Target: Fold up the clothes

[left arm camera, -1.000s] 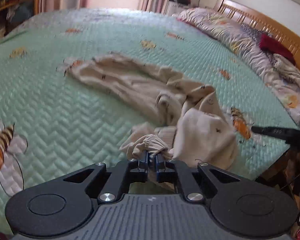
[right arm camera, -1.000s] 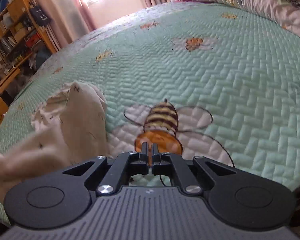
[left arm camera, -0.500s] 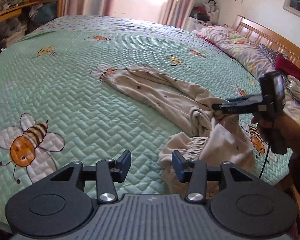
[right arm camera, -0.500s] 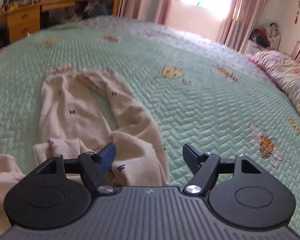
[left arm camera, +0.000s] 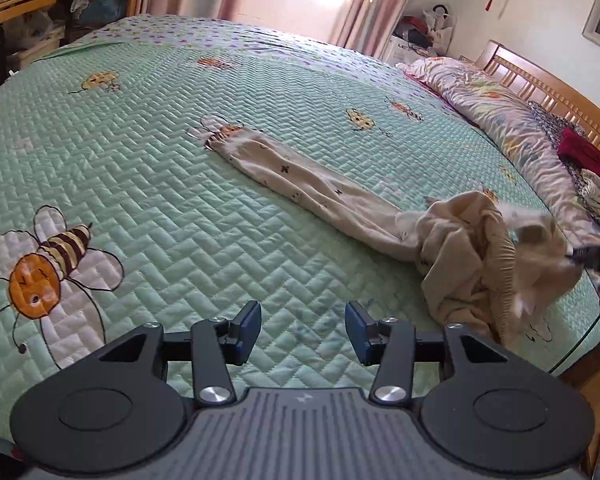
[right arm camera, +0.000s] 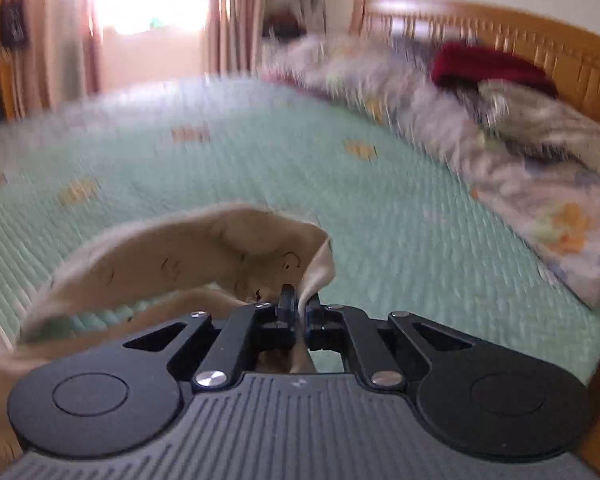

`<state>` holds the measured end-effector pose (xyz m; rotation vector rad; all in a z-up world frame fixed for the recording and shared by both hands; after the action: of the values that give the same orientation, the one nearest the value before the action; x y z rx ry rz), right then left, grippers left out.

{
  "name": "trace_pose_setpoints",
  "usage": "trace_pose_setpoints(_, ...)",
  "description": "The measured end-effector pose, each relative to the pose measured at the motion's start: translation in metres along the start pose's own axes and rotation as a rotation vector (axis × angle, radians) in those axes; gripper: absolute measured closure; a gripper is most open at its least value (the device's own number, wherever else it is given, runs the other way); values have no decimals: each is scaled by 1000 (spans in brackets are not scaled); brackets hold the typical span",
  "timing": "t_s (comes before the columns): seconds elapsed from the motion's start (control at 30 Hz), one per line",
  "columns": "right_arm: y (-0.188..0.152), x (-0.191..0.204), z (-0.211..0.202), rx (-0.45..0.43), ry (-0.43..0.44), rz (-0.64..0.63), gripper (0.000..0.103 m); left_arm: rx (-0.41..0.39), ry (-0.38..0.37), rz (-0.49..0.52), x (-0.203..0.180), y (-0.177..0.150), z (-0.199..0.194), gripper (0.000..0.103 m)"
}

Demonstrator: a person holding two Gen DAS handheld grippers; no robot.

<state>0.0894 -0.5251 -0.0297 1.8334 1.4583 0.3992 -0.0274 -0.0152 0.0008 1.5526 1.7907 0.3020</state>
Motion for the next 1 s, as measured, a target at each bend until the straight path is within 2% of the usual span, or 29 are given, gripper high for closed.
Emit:
trace_pose_setpoints(0.07, -25, -12, -10, 0, -37, 49, 92, 10, -1, 3, -3, -1, 5, 52)
trace_pose_setpoints(0.1, -33, -10, -24, -43, -2, 46, 92, 16, -2, 5, -4, -1, 7, 51)
trace_pose_setpoints(0.17, -38, 14, -60, -169, 121, -24, 88, 26, -3, 9, -7, -2, 11, 50)
trace_pose_setpoints(0.23, -33, 54, -93, -264, 301, -148, 72, 34, -15, 4, -11, -1, 16, 50)
trace_pose_setpoints(0.27, -32, 76, -104, -275, 403, -195, 56, 35, -23, 0, -12, 0, 17, 50)
trace_pose_setpoints(0.3, -27, 99, -112, -260, 509, -222, 47, 32, -27, -2, -14, 1, 18, 50)
trace_pose_setpoints(0.33, -24, 118, -113, -233, 588, -226, 47, 26, -29, 0, -15, 2, 18, 50)
trace_pose_setpoints(0.4, -21, 146, -102, -136, 674, -180, 47, 15, -32, 7, -16, 1, 15, 50)
trace_pose_setpoints(0.43, -21, 155, -91, -71, 683, -132, 47, 11, -31, 11, -16, 0, 14, 49)
trace_pose_setpoints(0.47, -20, 160, -78, -5, 674, -86, 48, 9, -27, 13, -15, 0, 13, 49)
trace_pose_setpoints(0.5, -24, 165, -69, 53, 671, -27, 57, 7, -21, 12, -12, 0, 13, 49)
trace_pose_setpoints(0.53, -25, 165, -63, 72, 705, 23, 68, 5, -16, 8, -8, 1, 12, 49)
trace_pose_setpoints(0.57, -26, 166, -63, 72, 752, 55, 86, 5, -14, -2, -5, 3, 12, 49)
trace_pose_setpoints(0.63, -18, 166, -66, 26, 809, 97, 89, 0, -10, -27, 3, 6, 10, 48)
trace_pose_setpoints(0.67, -7, 164, -73, -19, 813, 108, 99, -4, -9, -40, 7, 7, 9, 48)
trace_pose_setpoints(0.73, 20, 157, -89, -117, 808, 125, 98, -19, -7, -62, 14, 10, 3, 48)
trace_pose_setpoints(0.8, 56, 143, -115, -276, 795, 128, 98, -41, -2, -79, 19, 13, -5, 48)
trace_pose_setpoints(0.83, 70, 140, -137, -370, 795, 95, 98, -57, 2, -86, 22, 15, -10, 48)
trace_pose_setpoints(0.87, 77, 144, -163, -479, 795, 5, 98, -70, 3, -96, 25, 16, -15, 46)
trace_pose_setpoints(0.9, 74, 154, -190, -571, 797, -118, 98, -83, 3, -108, 28, 18, -18, 44)
trace_pose_setpoints(0.93, 60, 174, -212, -612, 829, -275, 98, -93, 3, -119, 30, 19, -21, 42)
trace_pose_setpoints(1.0, 5, 220, -220, -472, 912, -561, 98, -100, 4, -135, 35, 21, -22, 42)
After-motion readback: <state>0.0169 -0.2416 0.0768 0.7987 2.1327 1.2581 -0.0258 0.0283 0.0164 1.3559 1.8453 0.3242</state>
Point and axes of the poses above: each gripper's, at about its wrist camera, not at the fingertips, and z roughly the way its jaws point, x to its left, y to its top, the point moved 4 cm from there along z, roughly the way its jaws point, and after that the axes turned 9 degrees about -z, right-handed, at the moved point
